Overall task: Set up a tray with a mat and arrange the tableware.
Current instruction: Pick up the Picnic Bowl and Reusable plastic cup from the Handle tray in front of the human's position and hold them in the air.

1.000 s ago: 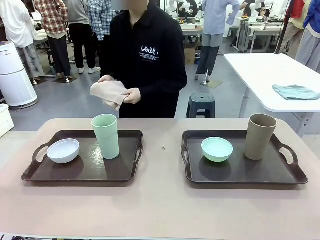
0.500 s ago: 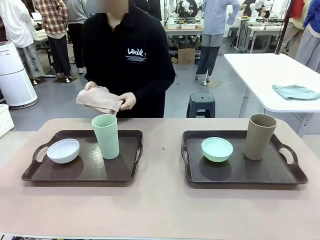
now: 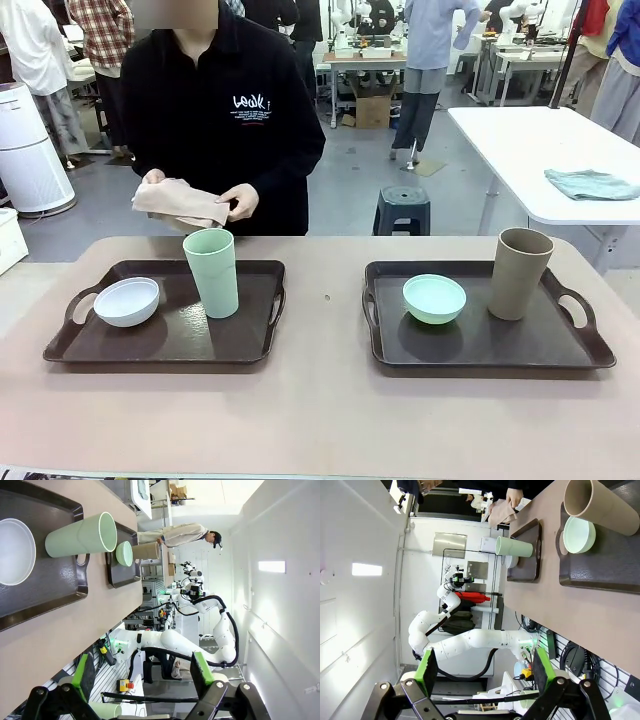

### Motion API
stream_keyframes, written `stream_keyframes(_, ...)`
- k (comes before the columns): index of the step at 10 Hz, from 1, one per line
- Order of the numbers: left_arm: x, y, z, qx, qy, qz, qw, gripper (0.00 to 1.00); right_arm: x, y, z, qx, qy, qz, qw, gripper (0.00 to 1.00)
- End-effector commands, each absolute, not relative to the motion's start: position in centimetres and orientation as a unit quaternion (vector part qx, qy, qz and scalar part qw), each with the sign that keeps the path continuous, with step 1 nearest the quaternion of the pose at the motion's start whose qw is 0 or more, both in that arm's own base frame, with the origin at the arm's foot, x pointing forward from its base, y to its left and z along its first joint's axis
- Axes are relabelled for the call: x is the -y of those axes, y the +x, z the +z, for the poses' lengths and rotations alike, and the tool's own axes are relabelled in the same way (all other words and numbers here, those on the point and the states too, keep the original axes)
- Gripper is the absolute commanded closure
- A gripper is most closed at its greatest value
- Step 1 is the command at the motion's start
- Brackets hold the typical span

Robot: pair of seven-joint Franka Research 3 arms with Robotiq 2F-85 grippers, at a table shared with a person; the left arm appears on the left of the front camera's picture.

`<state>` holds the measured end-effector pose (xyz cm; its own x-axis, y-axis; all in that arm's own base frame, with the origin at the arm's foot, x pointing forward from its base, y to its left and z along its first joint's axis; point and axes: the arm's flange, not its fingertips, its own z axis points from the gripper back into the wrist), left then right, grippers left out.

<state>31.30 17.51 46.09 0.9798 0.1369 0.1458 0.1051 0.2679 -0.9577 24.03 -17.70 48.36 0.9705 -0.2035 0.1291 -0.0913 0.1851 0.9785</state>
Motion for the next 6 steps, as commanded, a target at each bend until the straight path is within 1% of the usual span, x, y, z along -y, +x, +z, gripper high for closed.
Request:
stream_keyframes(1, -17.34, 31.21, 45.83, 0.115, -0.612, 0.004, 0.782, 0.0, 17.58, 23.74, 48.0, 0.118, 0.63, -0.028, 0.767, 0.0)
stream_keyframes(6, -17.34, 31.21, 45.83, 0.115, -0.612, 0.004, 0.782, 0.0, 17.58, 23.74, 48.0, 0.118, 0.63, -0.028, 0.767, 0.0)
